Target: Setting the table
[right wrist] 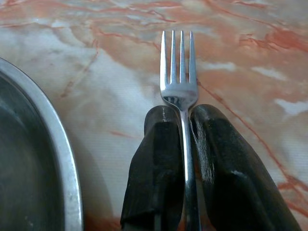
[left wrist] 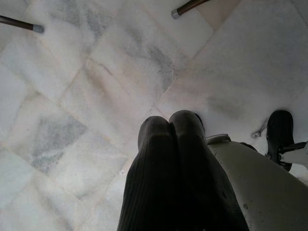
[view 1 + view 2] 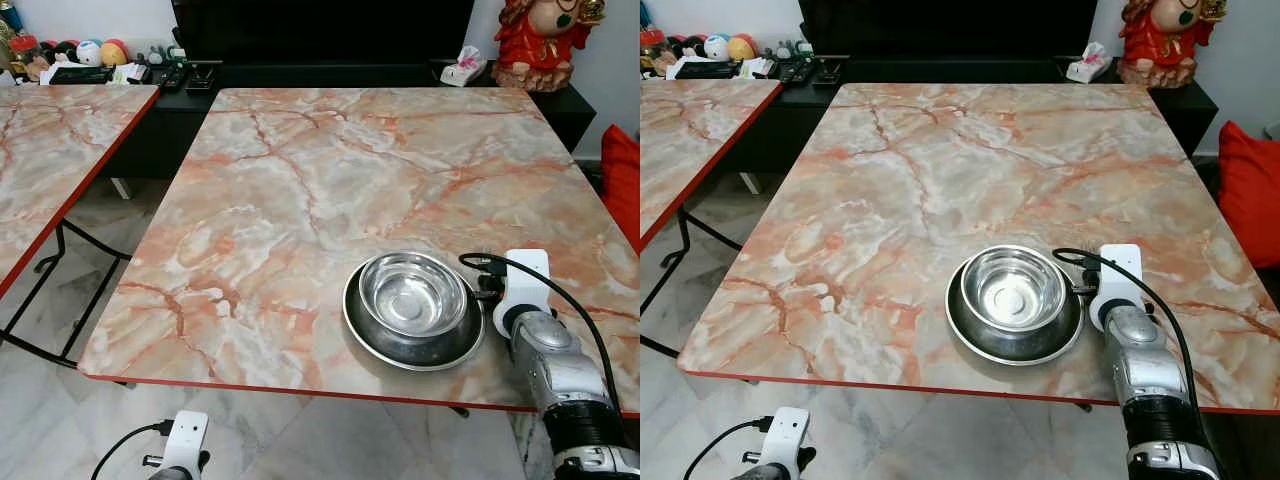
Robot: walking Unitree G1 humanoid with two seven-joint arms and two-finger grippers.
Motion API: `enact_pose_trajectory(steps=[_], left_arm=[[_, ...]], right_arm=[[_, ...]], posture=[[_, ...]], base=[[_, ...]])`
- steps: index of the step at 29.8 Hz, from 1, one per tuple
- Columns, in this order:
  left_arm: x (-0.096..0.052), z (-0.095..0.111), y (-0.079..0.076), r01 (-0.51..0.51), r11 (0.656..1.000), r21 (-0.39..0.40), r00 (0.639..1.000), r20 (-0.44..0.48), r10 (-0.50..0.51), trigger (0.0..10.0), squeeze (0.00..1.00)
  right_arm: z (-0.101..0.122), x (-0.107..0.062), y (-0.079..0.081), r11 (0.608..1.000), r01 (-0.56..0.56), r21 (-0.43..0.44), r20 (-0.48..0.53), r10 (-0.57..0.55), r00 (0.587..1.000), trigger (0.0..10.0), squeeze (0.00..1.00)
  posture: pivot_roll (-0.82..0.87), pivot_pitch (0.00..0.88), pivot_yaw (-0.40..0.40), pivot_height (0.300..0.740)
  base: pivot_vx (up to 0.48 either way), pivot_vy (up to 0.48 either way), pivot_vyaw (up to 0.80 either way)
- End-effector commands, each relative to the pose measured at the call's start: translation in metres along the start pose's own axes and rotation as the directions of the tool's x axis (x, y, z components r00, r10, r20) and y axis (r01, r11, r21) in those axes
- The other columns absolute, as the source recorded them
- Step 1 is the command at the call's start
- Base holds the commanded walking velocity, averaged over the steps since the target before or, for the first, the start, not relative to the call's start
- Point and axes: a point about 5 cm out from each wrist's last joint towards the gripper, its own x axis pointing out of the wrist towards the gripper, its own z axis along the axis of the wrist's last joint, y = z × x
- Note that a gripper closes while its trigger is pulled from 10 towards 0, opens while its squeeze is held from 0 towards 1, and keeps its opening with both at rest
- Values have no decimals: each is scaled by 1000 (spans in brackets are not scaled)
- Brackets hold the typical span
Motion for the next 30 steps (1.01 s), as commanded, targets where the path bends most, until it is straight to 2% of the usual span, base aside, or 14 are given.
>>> enact_pose_trajectory(steps=[1,28,30], left_arm=[[0,-2,1,3,1000,13,1000,-16,-3,10000,0],[0,-2,1,3,1000,13,1000,-16,-3,10000,0],[0,-1,1,4,1000,16,1000,-15,-4,10000,0]], right_arm=[[8,1,1,1000,-4,18,28,3,1000,10000,0],[8,1,1,1000,-4,18,28,3,1000,10000,0],[23,-1,-4,1000,18,25,85,-20,996,10000,0]], posture=[[40,88,35,740],[40,88,35,740],[41,86,38,740]], base=[[0,0,0],[0,0,0],[0,0,0]])
